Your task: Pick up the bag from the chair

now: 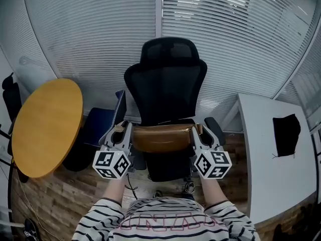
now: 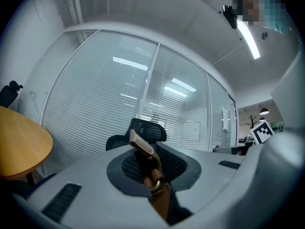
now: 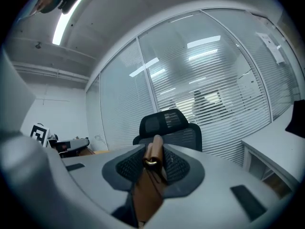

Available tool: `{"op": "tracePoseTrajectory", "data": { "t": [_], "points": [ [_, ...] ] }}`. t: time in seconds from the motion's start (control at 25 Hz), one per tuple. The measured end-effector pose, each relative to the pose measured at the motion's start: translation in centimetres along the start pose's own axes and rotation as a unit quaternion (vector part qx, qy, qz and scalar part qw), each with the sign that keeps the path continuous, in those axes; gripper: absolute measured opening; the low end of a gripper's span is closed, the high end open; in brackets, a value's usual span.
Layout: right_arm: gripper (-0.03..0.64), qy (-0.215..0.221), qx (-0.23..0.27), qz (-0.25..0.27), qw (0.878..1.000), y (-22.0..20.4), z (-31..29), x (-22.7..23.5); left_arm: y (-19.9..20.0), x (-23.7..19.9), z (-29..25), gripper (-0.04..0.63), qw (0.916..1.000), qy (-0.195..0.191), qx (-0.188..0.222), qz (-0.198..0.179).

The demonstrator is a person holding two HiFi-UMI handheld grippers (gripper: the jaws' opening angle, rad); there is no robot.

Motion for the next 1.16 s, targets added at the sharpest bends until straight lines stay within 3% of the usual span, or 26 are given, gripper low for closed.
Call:
{"op": "tracePoseTrajectory", "data": {
  "t": [0.6, 1.16],
  "points": [
    [0.121, -0.014, 0.002, 0.004, 1.0, -1.3, 0.7, -3.2, 0.3, -1.9, 2.6, 0.064, 1.0, -0.009, -0.001, -0.003],
    [0.121, -0.032, -0.016, -0.011, 0.999, -3.3, 1.5, -3.5, -1.4, -2.3, 3.1, 0.064, 0.9995, -0.016, -0.027, 0.001]
  ]
}}
Point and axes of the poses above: the fingertips, and each gripper's own axes: z backward along the fingers, x to its right, y out of its top, the point moved 6 cm from there along z, backward along the fingers, and after that the axes turned 13 degrees about y, right-handed, at the moved point
